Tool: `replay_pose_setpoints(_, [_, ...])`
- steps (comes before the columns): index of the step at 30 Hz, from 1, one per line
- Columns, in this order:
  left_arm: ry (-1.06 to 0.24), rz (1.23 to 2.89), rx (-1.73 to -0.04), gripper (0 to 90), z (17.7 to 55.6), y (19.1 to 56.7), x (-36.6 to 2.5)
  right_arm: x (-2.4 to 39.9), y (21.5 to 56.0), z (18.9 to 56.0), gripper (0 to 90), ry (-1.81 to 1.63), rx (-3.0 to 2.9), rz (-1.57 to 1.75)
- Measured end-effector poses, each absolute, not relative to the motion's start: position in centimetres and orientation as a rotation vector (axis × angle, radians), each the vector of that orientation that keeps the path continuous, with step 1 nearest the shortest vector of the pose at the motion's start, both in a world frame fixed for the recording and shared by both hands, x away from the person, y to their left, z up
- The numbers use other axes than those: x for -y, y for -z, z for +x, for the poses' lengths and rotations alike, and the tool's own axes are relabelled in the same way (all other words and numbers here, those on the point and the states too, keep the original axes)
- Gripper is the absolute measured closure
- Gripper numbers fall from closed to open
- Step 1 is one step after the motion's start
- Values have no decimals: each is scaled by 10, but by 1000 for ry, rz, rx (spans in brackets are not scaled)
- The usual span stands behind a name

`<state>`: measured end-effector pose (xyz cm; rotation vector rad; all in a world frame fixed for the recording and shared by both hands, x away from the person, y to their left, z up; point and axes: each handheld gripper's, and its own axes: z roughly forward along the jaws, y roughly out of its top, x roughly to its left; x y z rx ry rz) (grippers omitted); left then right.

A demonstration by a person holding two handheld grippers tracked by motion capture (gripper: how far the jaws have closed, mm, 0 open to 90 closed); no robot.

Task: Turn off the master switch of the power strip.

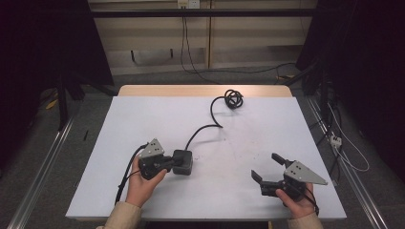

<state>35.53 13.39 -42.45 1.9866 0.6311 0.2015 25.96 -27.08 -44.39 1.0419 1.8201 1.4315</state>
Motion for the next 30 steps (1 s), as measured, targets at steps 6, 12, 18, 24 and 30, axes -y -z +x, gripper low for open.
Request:
replay_pose_setpoints(6, [-220, 2000, -631, 900, 354, 423, -132, 270, 444, 259, 57, -1427, -1823, 1038])
replay_pose_setpoints(12, [-214, 1997, -638, 900, 354, 423, -132, 269, 444, 259, 55, -1429, -1822, 1036])
replay_pose_setpoints(18, [-221, 1996, -641, 900, 353, 423, -131, 269, 444, 259, 55, -1428, -1822, 1038])
replay_pose_setpoints(24, [-222, 2002, -653, 900, 353, 423, -131, 269, 444, 259, 55, -1430, -1824, 1037])
replay_pose_setpoints(30, [-225, 2007, -654, 900, 353, 423, -131, 269, 444, 259, 55, -1430, -1824, 1039])
